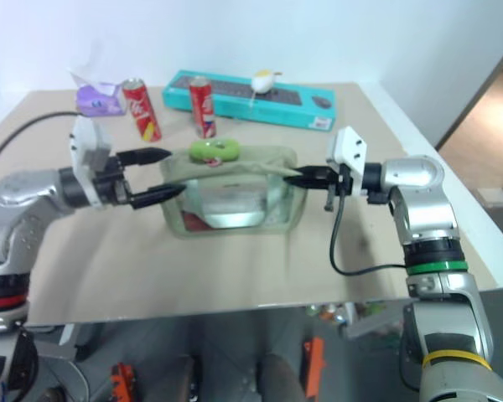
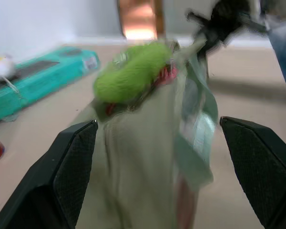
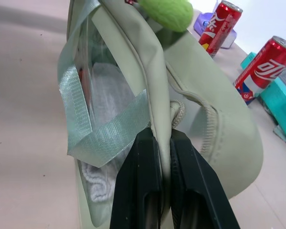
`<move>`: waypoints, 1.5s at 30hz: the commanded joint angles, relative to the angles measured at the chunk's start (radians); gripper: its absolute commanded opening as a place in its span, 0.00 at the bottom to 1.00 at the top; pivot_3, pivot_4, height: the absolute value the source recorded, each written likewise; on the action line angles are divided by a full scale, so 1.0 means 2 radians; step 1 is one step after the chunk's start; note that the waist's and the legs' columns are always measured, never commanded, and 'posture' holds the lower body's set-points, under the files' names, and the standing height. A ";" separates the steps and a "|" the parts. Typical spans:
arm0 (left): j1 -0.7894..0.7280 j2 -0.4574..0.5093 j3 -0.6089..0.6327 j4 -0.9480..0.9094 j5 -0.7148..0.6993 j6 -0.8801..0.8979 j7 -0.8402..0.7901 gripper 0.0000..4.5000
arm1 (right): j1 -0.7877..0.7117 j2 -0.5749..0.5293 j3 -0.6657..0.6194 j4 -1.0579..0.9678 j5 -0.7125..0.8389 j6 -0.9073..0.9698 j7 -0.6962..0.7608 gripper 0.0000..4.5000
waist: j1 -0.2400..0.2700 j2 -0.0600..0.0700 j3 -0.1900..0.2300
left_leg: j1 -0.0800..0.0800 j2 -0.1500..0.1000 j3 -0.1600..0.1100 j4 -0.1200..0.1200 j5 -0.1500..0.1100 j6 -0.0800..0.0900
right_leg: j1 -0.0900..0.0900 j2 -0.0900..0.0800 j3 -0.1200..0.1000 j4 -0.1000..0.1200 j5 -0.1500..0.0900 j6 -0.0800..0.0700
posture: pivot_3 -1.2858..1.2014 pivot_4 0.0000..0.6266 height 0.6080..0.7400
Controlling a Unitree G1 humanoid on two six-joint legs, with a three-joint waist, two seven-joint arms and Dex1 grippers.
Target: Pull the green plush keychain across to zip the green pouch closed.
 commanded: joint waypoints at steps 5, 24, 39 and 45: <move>0.032 -0.022 0.019 -0.051 -0.015 0.012 0.080 0.95 | -0.009 -0.006 -0.006 -0.001 -0.001 -0.007 0.004 0.00 | 0.000 0.000 0.000 | 0.000 0.000 0.000 0.000 0.000 0.000 | 0.000 0.000 0.000 0.000 0.000 0.000 | 0.52 0.24 1.00; 0.076 -0.011 0.015 -0.069 -0.024 0.002 0.095 0.77 | -0.014 -0.010 -0.006 0.004 -0.004 -0.007 0.007 0.00 | 0.000 0.000 0.000 | 0.000 0.000 0.000 0.000 0.000 0.000 | 0.000 0.000 0.000 0.000 0.000 0.000 | 0.52 0.24 1.00; 0.076 -0.019 0.001 -0.064 -0.014 -0.009 0.099 0.00 | -0.014 -0.016 -0.010 -0.022 0.018 0.054 0.018 0.08 | 0.000 0.000 0.000 | 0.000 0.000 0.000 0.000 0.000 0.000 | 0.000 0.000 0.000 0.000 0.000 0.000 | 0.52 0.24 1.00; 0.079 -0.018 -0.003 -0.063 -0.010 -0.008 0.096 0.00 | -0.031 -0.023 -0.020 -0.036 0.025 0.080 0.011 0.55 | 0.000 0.000 0.000 | 0.000 0.000 0.000 0.000 0.000 0.000 | 0.000 0.000 0.000 0.000 0.000 0.000 | 0.52 0.24 1.00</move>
